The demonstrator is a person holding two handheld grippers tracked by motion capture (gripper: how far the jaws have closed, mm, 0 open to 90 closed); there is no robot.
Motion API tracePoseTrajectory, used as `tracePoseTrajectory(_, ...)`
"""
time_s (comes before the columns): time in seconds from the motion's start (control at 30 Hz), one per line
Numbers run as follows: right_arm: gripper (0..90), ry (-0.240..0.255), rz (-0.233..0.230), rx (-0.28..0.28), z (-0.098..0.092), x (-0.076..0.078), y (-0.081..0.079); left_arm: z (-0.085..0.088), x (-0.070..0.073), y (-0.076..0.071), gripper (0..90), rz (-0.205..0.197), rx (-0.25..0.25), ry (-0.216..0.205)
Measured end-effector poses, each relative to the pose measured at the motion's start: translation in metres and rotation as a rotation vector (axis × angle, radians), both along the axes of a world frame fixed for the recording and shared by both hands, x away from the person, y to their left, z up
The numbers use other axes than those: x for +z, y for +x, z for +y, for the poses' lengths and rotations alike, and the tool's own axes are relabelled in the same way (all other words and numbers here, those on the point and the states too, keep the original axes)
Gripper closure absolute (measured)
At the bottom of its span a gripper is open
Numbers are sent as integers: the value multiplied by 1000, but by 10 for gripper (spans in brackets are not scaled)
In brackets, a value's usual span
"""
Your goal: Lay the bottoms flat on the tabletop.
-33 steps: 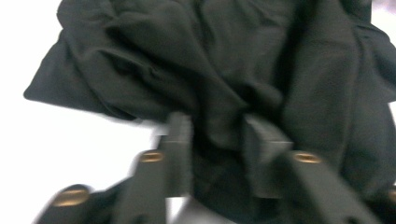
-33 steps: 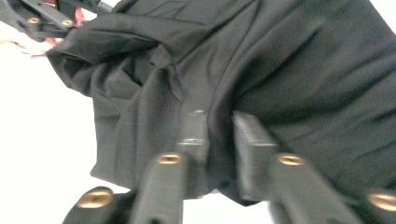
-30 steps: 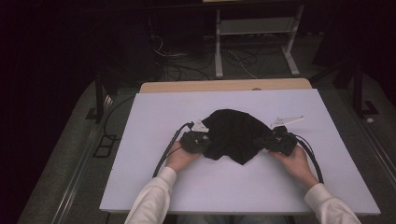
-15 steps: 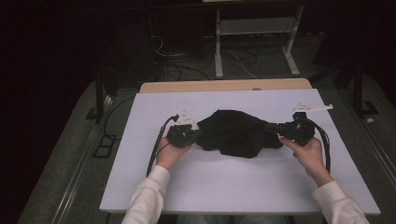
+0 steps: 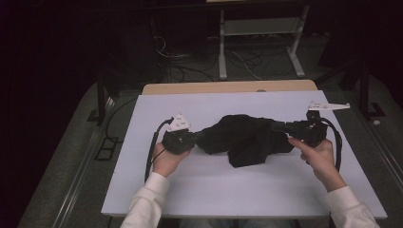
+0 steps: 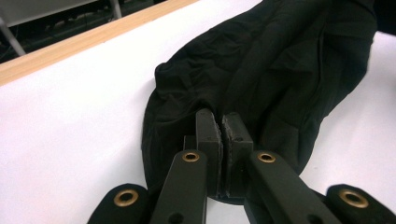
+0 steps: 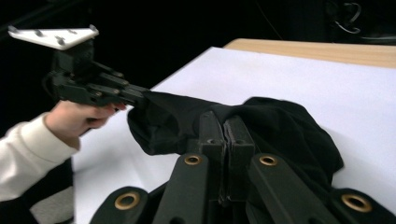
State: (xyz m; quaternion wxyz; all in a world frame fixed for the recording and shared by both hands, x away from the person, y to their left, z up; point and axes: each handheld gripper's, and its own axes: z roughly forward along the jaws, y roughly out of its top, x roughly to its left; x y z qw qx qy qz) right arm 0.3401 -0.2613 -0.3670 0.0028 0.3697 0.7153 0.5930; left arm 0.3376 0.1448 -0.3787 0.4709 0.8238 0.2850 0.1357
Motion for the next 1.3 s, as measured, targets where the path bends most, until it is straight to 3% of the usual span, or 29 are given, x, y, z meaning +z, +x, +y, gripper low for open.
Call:
tracePoseTrajectory(0.1,869,28,-5,15,0,4,-3,1,1,-3,865,-1,-6,-7)
tracePoseTrajectory(0.23,869,60,-8,42,2,8,-6,4,5,-9,865,7,-19,-48)
tracePoseTrajectory(0.33,869,62,-6,51,4,10,-7,3,5,-11,865,8,-25,-45)
tracePoseTrajectory(0.6,869,27,24,93,14,6,-12,3,1,-22,865,29,-52,-37)
tracePoseTrajectory(1.03,869,-17,78,168,20,15,-39,16,5,-57,865,50,-114,-53)
tracePoseTrajectory(1.3,868,-102,182,216,33,-12,-53,16,-15,-67,865,109,-141,11)
